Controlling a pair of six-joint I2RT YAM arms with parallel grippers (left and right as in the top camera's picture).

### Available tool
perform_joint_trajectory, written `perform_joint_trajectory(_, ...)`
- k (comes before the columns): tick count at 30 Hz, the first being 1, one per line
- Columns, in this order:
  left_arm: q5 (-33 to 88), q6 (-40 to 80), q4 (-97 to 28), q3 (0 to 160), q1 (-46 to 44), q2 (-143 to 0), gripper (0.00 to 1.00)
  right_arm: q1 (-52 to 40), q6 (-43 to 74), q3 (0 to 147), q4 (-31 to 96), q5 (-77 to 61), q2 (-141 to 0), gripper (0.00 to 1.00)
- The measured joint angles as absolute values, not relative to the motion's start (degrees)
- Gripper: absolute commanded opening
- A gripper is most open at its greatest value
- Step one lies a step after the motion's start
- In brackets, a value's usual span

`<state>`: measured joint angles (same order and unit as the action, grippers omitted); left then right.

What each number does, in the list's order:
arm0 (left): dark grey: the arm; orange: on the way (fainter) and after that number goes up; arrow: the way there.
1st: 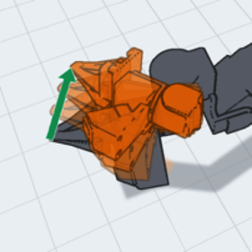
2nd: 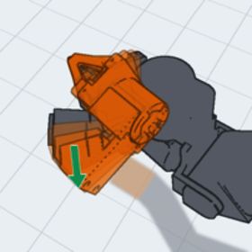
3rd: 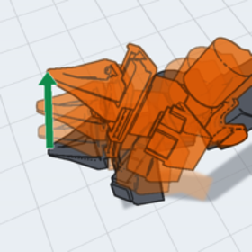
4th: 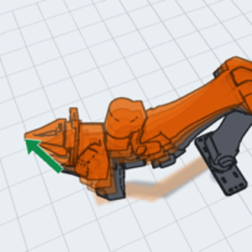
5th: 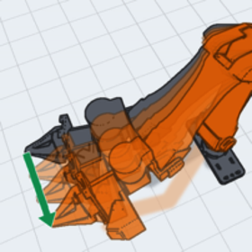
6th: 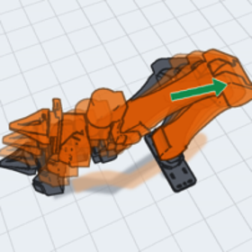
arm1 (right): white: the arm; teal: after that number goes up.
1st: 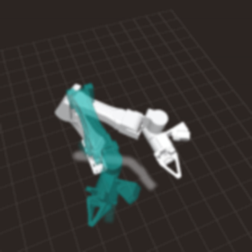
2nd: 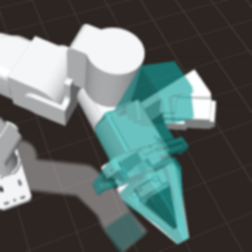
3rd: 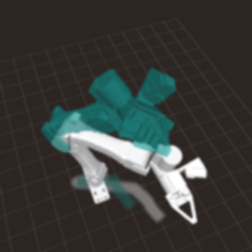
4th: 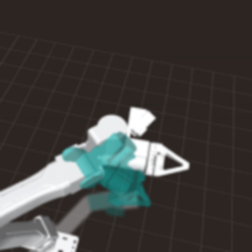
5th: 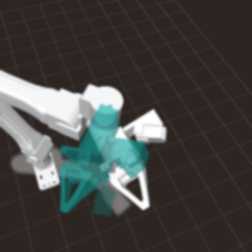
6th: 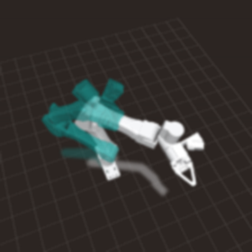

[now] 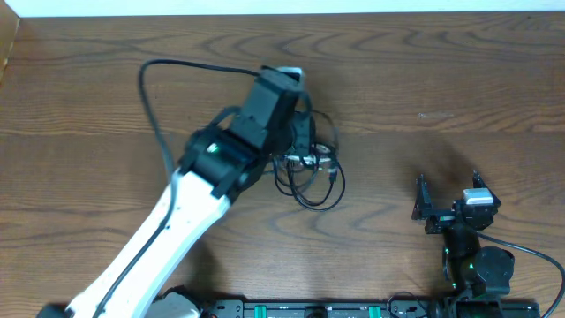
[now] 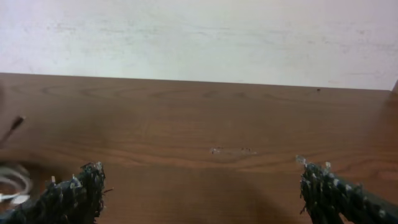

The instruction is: Untangle cables

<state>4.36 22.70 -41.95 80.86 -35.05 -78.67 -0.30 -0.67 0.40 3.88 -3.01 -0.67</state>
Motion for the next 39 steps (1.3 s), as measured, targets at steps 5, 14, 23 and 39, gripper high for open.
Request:
perform_joint_trajectory(5, 4.62, 22.0, -41.1, 80.86, -35.05, -73.49, 0.42, -0.3, -0.67, 0.4, 3.88, -3.01, -0.67, 0.99)
perform_joint_trajectory(14, 4.6, 22.13, -47.99, 80.86, -35.05, -73.82, 0.75, -0.3, -0.67, 0.4, 3.7, -3.2, -0.69, 0.99)
perform_joint_trajectory(23, 3.92, 22.04, -58.59, 80.86, -35.05, -73.82, 1.0, -0.3, 19.94, 0.38, 2.46, -33.34, -0.67, 0.99)
perform_joint_trajectory(39, 0.23, 24.01, -68.42, 80.86, -29.1, -73.82, 0.99, 5.74, 29.85, 33.58, 12.8, -45.17, -10.44, 0.99)
